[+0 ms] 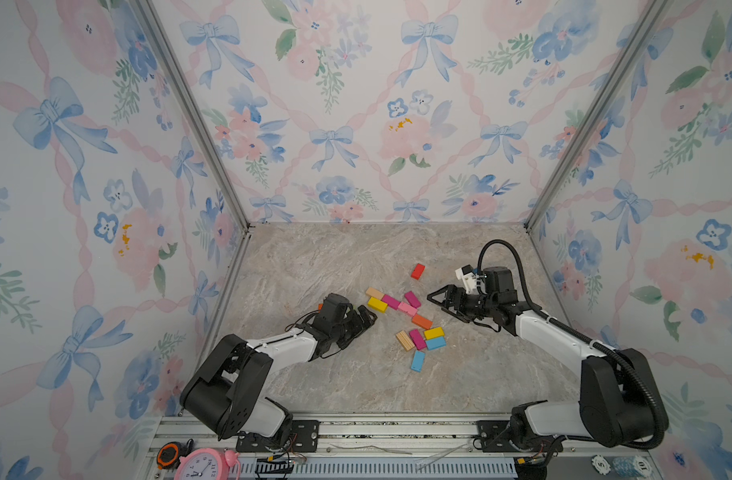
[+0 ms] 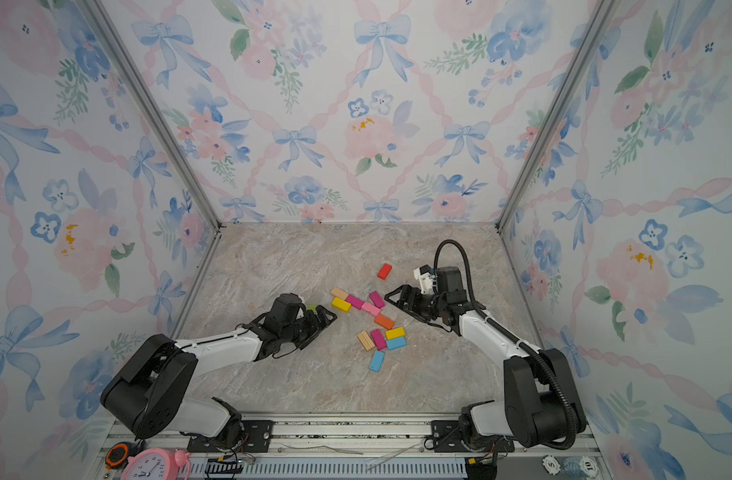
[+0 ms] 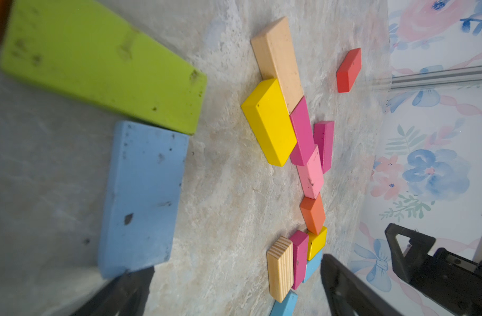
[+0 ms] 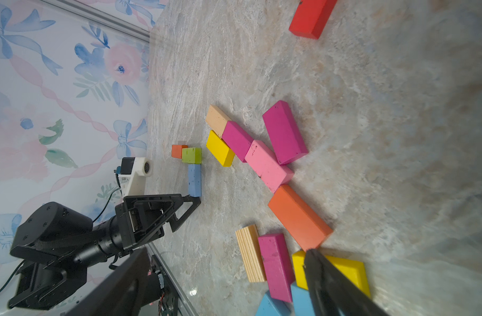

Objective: Assemble the number 7 with building blocks
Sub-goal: Assemble the building block at the center of the board.

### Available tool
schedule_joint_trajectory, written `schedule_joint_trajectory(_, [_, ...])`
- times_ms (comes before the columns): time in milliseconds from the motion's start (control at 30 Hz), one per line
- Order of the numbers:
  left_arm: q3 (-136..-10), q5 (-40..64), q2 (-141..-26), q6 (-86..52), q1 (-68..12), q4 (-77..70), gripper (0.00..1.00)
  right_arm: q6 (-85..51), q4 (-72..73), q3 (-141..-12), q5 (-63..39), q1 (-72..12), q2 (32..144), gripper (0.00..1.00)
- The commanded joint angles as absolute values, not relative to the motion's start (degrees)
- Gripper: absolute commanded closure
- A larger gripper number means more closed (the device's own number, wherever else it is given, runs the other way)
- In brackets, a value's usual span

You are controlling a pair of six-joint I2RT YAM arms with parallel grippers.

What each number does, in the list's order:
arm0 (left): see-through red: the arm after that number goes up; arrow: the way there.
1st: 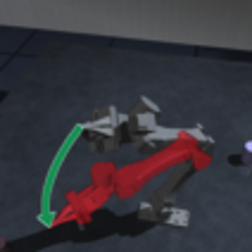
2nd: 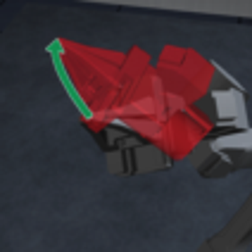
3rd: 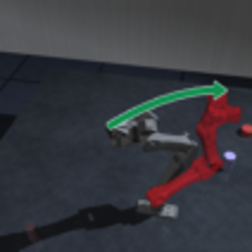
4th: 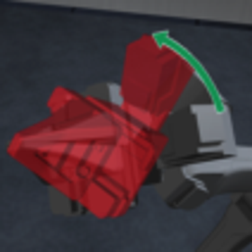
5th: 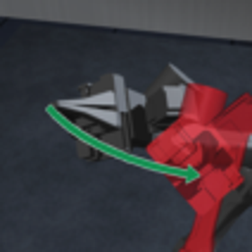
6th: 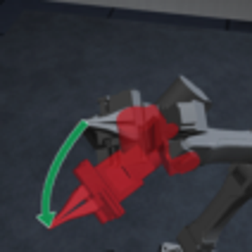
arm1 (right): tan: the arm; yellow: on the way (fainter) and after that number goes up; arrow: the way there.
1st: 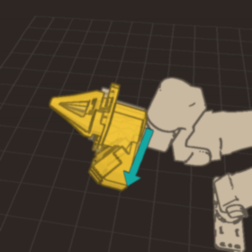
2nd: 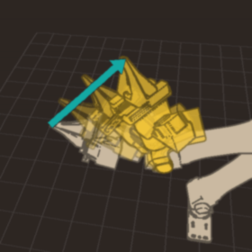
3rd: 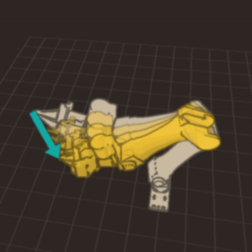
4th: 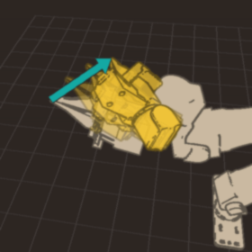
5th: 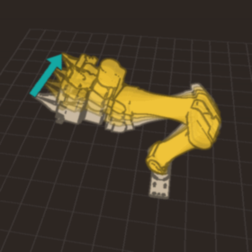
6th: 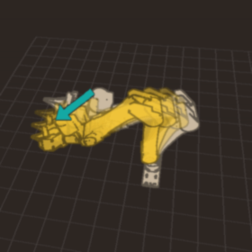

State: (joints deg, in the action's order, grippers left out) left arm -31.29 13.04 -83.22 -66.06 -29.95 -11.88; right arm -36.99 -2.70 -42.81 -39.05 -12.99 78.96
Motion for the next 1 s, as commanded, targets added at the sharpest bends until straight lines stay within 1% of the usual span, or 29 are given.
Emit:
schedule_joint_trajectory(0, [-30.8,12.6,-85.2,-64.6,-29.2,-8.1,0.02,-36.2,-2.3,-41.9,-40.0,-12.3,79.4,0.1])
schedule_joint_trajectory(533, [-31.5,12.7,-83.5,-63.6,-29.2,-6.2,0.02,-36.1,-1.6,-41.8,-40.2,-12.1,79.7,0.1])
schedule_joint_trajectory(667, [-33.5,11.5,-79.2,-61.7,-30.5,0.1,0.02,-36.2,-1.8,-41.8,-40.2,-12.2,79.5,0.1])
schedule_joint_trajectory(800, [-32.6,10.9,-73.1,-61.0,-30.2,5.6,0.02,-36.2,-1.8,-41.8,-40.2,-12.2,79.0,0.1])
schedule_joint_trajectory(867, [-31.0,10.7,-69.6,-61.0,-28.6,7.0,0.02,-36.2,-1.9,-41.7,-40.2,-12.3,78.8,0.1])
schedule_joint_trajectory(967, [-28.9,12.9,-65.6,-60.6,-23.3,7.4,0.02,-36.2,-1.8,-41.7,-40.2,-12.4,78.8,0.1])
